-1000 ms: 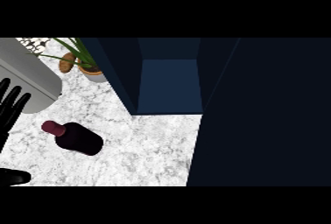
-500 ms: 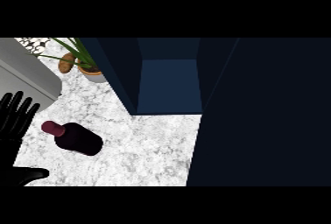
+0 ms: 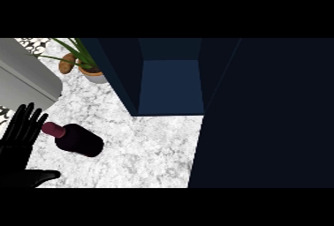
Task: Pick up the wine, place it into the cabinet and close the cabinet
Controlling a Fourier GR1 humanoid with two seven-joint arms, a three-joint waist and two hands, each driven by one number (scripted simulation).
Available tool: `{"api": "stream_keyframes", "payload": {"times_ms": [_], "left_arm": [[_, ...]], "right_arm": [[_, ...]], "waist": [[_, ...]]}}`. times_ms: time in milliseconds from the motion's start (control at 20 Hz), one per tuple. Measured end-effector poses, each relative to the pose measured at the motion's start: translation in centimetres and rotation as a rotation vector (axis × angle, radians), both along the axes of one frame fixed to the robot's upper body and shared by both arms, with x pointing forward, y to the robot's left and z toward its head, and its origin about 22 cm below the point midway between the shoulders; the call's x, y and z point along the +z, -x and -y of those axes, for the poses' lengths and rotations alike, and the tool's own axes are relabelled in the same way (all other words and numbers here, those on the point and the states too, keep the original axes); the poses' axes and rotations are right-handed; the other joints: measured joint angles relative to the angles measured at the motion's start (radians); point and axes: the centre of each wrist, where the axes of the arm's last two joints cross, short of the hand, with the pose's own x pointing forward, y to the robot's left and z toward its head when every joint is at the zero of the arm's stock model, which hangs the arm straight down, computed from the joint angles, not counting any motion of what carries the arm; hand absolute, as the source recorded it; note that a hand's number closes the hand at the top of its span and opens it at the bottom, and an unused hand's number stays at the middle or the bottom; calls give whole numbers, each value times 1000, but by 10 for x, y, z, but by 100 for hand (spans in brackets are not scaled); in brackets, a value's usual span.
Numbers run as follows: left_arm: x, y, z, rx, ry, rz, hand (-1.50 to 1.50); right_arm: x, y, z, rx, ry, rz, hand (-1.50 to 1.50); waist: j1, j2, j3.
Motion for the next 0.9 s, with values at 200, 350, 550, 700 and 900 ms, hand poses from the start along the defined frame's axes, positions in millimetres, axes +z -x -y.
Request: {"api": "stream_keyframes", "payload": {"times_ms": [200, 350, 550, 700, 900], "left_arm": [[-19, -4, -6, -9, -4, -21, -150], [-30, -3, -9, -7, -6, -36, -150], [-46, -6, -18, -3, -3, -48, -150], [-60, -10, -17, 9, -2, -58, -150], [-81, -10, -16, 18, 1, -65, -150]], "right_arm": [[-1, 1, -1, -1, 7, -2, -150], [-3, 3, -2, 1, 5, -5, -150], [-2, 2, -3, -4, 0, 6, -150], [0, 1, -3, -3, 6, 7, -150], [-2, 4, -4, 1, 10, 4, -150]], "waist": [[-1, 1, 0], [-1, 0, 0], [1, 1, 0], [0, 1, 0], [-5, 1, 0]]}}
